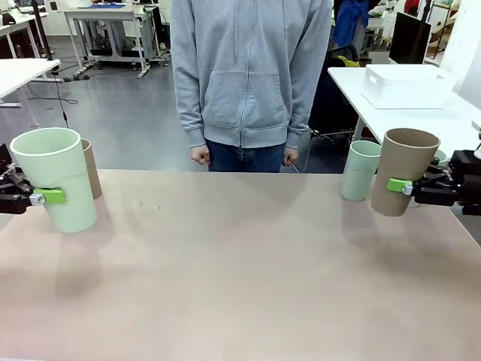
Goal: Stack the cups and store them in the basket.
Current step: Pick up two Reusable plastic cups , one in each hand.
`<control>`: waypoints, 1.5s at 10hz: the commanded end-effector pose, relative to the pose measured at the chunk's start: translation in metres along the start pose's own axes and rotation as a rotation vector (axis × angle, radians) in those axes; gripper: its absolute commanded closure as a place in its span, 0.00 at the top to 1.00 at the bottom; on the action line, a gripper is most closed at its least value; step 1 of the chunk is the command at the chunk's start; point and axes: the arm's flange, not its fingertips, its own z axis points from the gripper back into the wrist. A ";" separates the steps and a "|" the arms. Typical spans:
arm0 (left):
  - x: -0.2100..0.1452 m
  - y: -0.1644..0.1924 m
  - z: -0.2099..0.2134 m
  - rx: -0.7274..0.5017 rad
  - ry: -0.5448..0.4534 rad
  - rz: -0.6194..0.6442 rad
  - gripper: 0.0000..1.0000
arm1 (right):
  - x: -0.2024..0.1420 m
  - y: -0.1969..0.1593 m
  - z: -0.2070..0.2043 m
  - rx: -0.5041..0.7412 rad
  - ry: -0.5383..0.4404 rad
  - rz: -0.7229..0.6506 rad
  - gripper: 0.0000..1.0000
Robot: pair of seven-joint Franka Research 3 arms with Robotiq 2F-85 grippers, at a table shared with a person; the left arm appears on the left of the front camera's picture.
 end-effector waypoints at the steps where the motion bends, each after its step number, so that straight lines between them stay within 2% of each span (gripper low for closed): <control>1: -0.013 -0.003 -0.017 -0.018 0.013 -0.005 0.87 | -0.008 0.013 -0.013 0.035 -0.002 0.026 0.84; 3: -0.028 -0.009 -0.036 -0.031 -0.003 -0.020 0.87 | -0.032 0.031 -0.028 0.098 -0.015 0.051 0.84; 7: -0.052 -0.023 -0.054 -0.050 -0.006 -0.017 0.87 | -0.063 0.053 -0.045 0.129 -0.029 0.055 0.84; 12: -0.056 -0.027 -0.059 -0.045 -0.046 0.003 0.87 | -0.061 0.072 -0.041 0.145 -0.045 0.044 0.84; 15: -0.049 -0.031 -0.065 -0.035 -0.039 0.022 0.87 | -0.054 0.096 -0.036 0.131 -0.055 0.026 0.84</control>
